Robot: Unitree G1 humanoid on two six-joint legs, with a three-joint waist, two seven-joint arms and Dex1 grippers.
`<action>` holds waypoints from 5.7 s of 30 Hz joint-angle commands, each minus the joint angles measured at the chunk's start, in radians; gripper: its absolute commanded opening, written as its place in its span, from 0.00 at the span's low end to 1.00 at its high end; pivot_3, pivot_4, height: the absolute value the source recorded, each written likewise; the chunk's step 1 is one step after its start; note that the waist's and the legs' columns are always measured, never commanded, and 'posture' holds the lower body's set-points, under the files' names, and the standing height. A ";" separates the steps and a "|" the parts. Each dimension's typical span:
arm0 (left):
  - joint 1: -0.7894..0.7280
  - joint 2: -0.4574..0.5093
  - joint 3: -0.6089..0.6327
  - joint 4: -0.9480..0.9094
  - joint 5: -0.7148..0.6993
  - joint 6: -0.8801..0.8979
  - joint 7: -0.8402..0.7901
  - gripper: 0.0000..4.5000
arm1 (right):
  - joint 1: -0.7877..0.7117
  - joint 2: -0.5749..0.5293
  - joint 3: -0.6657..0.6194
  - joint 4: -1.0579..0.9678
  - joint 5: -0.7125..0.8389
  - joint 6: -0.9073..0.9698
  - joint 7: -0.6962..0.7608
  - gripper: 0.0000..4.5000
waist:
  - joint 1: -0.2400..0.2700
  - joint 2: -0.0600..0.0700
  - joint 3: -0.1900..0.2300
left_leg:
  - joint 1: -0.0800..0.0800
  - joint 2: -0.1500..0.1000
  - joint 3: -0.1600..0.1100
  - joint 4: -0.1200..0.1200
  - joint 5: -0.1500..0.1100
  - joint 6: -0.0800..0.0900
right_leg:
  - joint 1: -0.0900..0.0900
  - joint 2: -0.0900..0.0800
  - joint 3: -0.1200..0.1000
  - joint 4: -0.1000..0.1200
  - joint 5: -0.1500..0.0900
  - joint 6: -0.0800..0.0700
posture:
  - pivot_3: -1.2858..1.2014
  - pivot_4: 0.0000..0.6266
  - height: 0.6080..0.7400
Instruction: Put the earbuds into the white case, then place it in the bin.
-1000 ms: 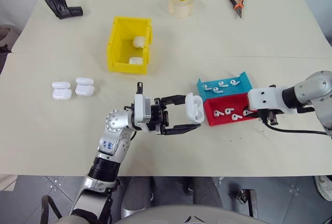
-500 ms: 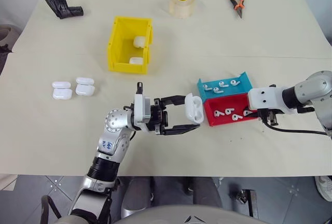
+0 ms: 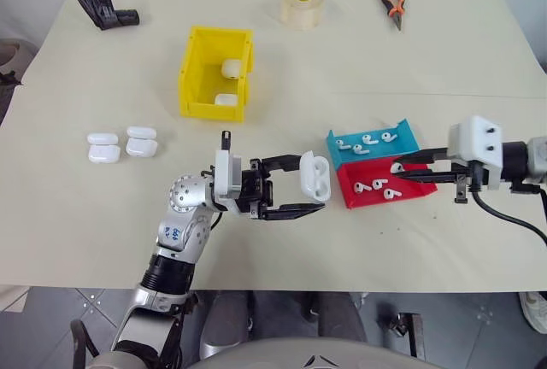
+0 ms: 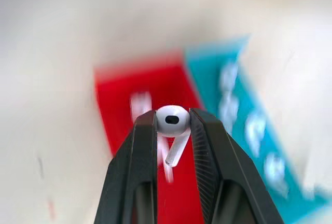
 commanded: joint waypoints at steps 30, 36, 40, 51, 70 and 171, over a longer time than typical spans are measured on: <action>-0.102 -0.011 0.011 0.049 -0.011 0.113 -0.026 0.61 | 0.099 0.473 0.059 -0.430 0.354 0.089 -0.452 0.12 | -0.001 0.000 0.000 | 0.001 0.000 0.000 -0.001 0.000 0.000 | 0.000 0.000 0.000 0.000 0.000 0.000 | 0.52 0.24 1.00; -0.108 -0.015 0.017 0.044 -0.015 0.116 -0.025 0.61 | 0.115 0.481 0.078 -0.406 0.321 0.073 -0.446 0.12 | -0.001 0.000 0.000 | 0.001 0.000 0.000 -0.001 0.000 0.000 | 0.000 0.000 0.000 0.000 0.000 0.000 | 0.52 0.24 1.00; -0.110 -0.015 0.019 0.044 -0.017 0.117 -0.025 0.61 | 0.125 0.483 0.097 -0.387 0.299 0.052 -0.430 0.12 | -0.001 0.000 0.000 | 0.001 0.000 0.000 -0.001 0.000 0.000 | 0.000 0.000 0.000 0.000 0.000 0.000 | 0.52 0.24 1.00; -0.119 -0.027 0.030 0.050 -0.012 0.108 -0.024 0.61 | 0.169 0.432 0.110 -0.273 0.235 -0.015 -0.358 0.12 | -0.001 0.000 0.000 | 0.001 0.000 0.001 -0.001 0.000 0.000 | 0.000 0.000 0.000 0.000 0.000 0.000 | 0.52 0.24 1.00; -0.067 -0.009 0.060 0.042 0.003 0.085 -0.021 0.61 | 0.125 0.223 -0.068 -0.189 0.308 0.012 -0.215 0.99 | 0.001 0.000 0.000 | 0.000 0.000 0.001 -0.001 0.000 0.000 | 0.000 0.000 0.000 -0.001 0.000 0.000 | 0.52 0.24 1.00; 0.006 0.014 0.042 -0.031 -0.005 0.043 0.018 0.61 | -0.861 0.177 0.403 1.140 -0.616 -0.367 0.064 0.24 | -0.055 0.004 0.001 | 0.000 0.001 0.001 -0.004 0.001 -0.001 | -0.002 0.000 -0.001 0.000 0.000 0.000 | 0.52 0.24 1.00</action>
